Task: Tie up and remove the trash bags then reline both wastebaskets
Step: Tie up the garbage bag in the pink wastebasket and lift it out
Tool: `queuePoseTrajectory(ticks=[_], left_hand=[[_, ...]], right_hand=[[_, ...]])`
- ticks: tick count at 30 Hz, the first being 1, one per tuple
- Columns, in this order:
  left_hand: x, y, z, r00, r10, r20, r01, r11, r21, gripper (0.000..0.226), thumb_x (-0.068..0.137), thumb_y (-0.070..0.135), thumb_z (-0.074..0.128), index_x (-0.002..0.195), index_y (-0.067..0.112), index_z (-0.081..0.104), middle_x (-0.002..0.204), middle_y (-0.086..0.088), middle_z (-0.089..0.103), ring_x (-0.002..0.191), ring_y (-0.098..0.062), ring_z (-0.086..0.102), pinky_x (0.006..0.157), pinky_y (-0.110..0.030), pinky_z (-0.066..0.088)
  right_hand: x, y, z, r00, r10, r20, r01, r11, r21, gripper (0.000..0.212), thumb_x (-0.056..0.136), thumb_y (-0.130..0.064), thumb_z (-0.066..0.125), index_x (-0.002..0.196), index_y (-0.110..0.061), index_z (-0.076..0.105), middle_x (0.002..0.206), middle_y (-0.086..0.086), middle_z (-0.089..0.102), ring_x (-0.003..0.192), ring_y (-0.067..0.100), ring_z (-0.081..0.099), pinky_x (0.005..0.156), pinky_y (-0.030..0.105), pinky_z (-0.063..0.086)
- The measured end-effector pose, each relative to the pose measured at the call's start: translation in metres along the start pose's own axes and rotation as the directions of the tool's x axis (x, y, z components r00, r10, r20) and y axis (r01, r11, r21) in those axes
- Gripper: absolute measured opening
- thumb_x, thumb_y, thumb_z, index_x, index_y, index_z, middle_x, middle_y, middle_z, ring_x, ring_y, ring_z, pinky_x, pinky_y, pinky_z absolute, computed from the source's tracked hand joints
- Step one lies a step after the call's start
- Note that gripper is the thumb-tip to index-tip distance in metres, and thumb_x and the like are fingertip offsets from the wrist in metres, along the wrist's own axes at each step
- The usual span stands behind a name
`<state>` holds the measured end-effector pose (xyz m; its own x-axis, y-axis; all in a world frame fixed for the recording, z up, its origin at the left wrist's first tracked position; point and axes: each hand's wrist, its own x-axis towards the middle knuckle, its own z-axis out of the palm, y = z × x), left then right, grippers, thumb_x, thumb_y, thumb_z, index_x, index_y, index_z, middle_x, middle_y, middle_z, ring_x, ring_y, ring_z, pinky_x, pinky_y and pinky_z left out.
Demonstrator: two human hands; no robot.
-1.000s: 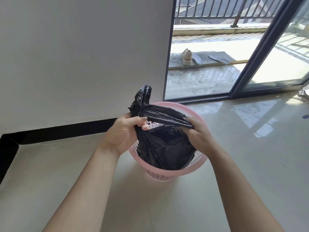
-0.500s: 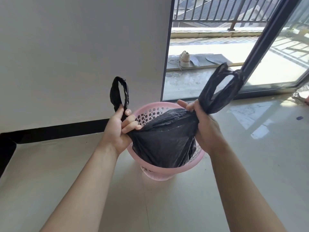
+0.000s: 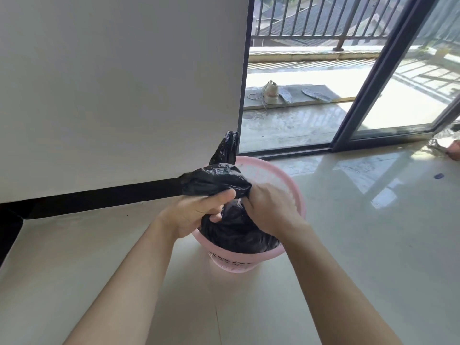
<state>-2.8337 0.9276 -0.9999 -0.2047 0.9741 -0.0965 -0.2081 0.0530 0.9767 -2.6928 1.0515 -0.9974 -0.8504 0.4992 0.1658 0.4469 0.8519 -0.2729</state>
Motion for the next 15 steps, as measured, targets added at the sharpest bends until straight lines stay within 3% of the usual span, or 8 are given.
queuePoseTrajectory(ticks=[2,3,5,7,10,13,15], left_hand=[[0.002,0.001,0.003,0.992,-0.064,-0.108,0.058,0.996,-0.063,0.031,0.083,0.051,0.072,0.066,0.025,0.066,0.058,0.005,0.024,0.057,-0.016,0.015,0.057,-0.034,0.018],[0.003,0.002,0.003,0.985,-0.083,-0.154,0.071,0.994,-0.083,0.039,0.087,0.057,0.064,0.073,0.022,0.072,0.058,0.003,0.019,0.056,-0.017,0.011,0.056,-0.033,0.017],[0.004,0.001,0.0,0.974,-0.108,-0.2,0.08,0.986,-0.144,0.056,0.091,0.064,0.05,0.087,0.013,0.073,0.059,0.0,0.013,0.053,-0.017,0.008,0.051,-0.03,0.018],[0.004,0.0,-0.009,0.968,-0.104,-0.228,0.042,0.964,-0.261,0.057,0.093,0.064,0.045,0.08,0.012,0.066,0.055,0.003,0.014,0.047,-0.014,0.01,0.05,-0.027,0.019],[0.003,-0.002,-0.019,0.968,-0.1,-0.229,-0.008,0.902,-0.431,0.054,0.097,0.061,0.038,0.073,0.016,0.056,0.05,0.007,0.014,0.04,-0.007,0.015,0.046,-0.023,0.022],[0.003,-0.003,-0.017,0.98,-0.091,-0.179,-0.011,0.863,-0.504,0.061,0.093,0.071,0.034,0.084,0.014,0.053,0.067,0.003,0.013,0.045,-0.008,0.019,0.047,-0.021,0.028],[0.002,-0.004,-0.017,0.992,-0.055,-0.114,-0.004,0.886,-0.464,0.067,0.084,0.078,0.041,0.095,0.013,0.053,0.075,0.0,0.015,0.054,-0.011,0.018,0.053,-0.021,0.031]], right_hand=[[-0.004,-0.009,0.01,0.995,-0.102,-0.011,0.1,0.987,-0.129,0.025,0.103,-0.028,0.039,0.081,-0.015,0.042,0.075,0.003,0.056,0.072,0.031,0.061,0.06,0.035,0.033],[-0.007,-0.011,0.017,0.993,-0.119,0.001,0.118,0.983,-0.144,0.026,0.104,-0.032,0.038,0.085,-0.016,0.044,0.079,0.004,0.06,0.074,0.031,0.062,0.06,0.035,0.033],[-0.01,-0.01,0.027,0.993,-0.119,0.011,0.12,0.988,-0.102,0.029,0.105,-0.041,0.036,0.093,-0.016,0.046,0.087,0.003,0.061,0.077,0.029,0.061,0.06,0.037,0.036],[-0.01,0.001,0.029,0.991,-0.117,0.056,0.119,0.993,-0.026,0.032,0.103,-0.046,0.038,0.096,-0.017,0.049,0.091,0.0,0.061,0.081,0.025,0.061,0.065,0.04,0.046],[-0.01,0.018,0.026,0.984,-0.076,0.158,0.049,0.985,0.167,0.034,0.102,-0.047,0.043,0.101,-0.017,0.06,0.102,-0.005,0.055,0.089,0.016,0.055,0.083,0.037,0.049],[-0.011,0.023,0.027,0.991,-0.067,0.113,0.046,0.983,0.177,0.036,0.105,-0.041,0.04,0.098,-0.012,0.061,0.097,-0.003,0.057,0.086,0.018,0.054,0.081,0.037,0.048],[-0.013,0.023,0.027,0.995,-0.069,0.07,0.059,0.989,0.137,0.034,0.106,-0.038,0.038,0.102,-0.013,0.06,0.095,0.0,0.06,0.087,0.022,0.057,0.077,0.036,0.045]])
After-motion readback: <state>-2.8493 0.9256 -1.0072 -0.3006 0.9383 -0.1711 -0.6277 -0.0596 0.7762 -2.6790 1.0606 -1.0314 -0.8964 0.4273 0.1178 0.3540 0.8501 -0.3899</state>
